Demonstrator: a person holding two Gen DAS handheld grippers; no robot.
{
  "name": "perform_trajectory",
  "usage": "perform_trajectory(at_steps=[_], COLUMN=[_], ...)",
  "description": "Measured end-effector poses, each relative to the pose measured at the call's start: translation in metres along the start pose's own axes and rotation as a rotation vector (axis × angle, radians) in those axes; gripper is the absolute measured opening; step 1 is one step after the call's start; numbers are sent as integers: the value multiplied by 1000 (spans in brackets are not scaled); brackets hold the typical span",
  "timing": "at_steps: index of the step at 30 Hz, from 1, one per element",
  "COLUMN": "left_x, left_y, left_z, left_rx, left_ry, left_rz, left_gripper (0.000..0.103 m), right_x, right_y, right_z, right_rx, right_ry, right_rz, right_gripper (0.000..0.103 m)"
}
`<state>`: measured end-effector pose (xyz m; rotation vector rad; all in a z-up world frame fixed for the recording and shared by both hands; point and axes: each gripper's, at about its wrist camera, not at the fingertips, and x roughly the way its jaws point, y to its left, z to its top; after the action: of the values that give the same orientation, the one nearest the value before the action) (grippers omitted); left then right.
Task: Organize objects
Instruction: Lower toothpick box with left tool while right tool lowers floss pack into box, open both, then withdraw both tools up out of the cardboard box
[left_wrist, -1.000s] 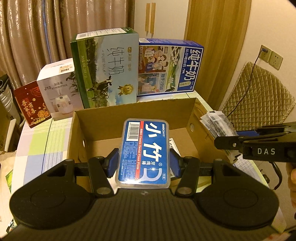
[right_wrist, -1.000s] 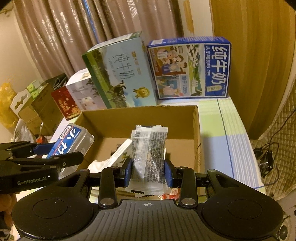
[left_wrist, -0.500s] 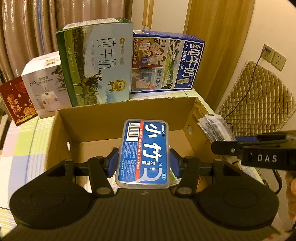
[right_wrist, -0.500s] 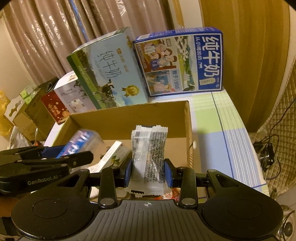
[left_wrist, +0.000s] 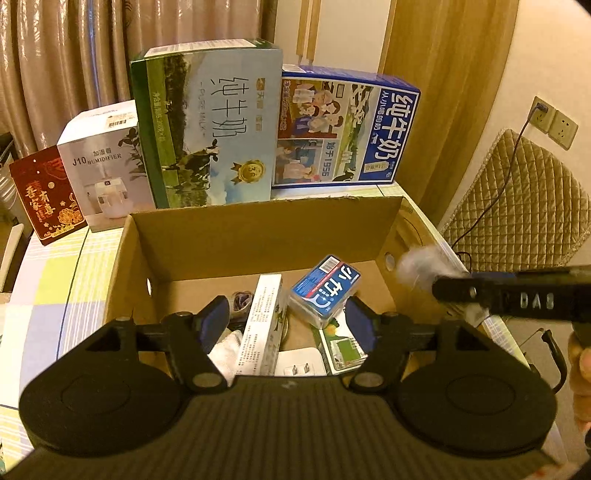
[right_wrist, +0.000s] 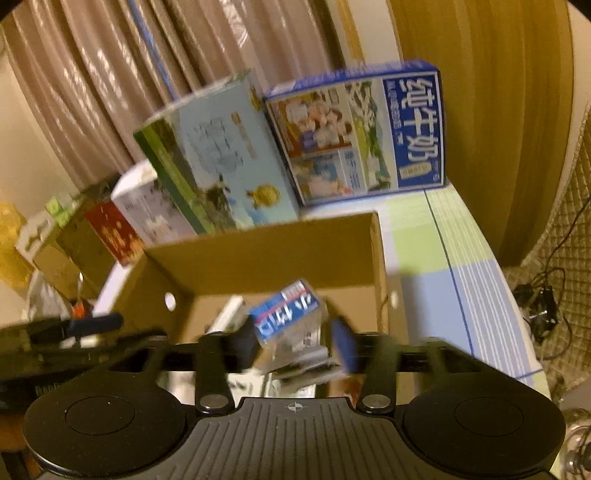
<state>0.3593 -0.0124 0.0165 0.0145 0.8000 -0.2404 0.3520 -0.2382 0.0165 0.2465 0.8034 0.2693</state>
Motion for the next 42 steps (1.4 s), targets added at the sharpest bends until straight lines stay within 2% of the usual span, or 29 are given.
perform_trajectory(at_steps=[5, 12, 20, 31, 34, 37, 42], left_x=[-9, -32, -85, -167, -184, -199, -216], left_y=[4, 12, 14, 15, 17, 16, 17], left_z=[-6, -22, -50, -101, -116, -134, -162], left_rx=[-12, -47, -102, -127, -135, -125, -153], left_ry=[-13, -15, -44, -88, -89, -96, -87], left_rz=[0, 2, 13, 67, 79, 133, 137], left_gripper=[71, 76, 82, 100, 102, 102, 102], right_x=[-16, -50, -98, -149, -156, -160, -165], right_y=[0, 1, 27, 69, 76, 84, 90], right_z=[0, -18, -63, -136, -152, -166, -187], right_rx=[-5, 8, -27, -62, -77, -105, -119], right_ry=[-34, -56, -56, -32, -19, 4, 27], right_rz=[5, 7, -3, 1, -2, -23, -26], right_gripper=[64, 70, 84, 101, 101, 101, 101])
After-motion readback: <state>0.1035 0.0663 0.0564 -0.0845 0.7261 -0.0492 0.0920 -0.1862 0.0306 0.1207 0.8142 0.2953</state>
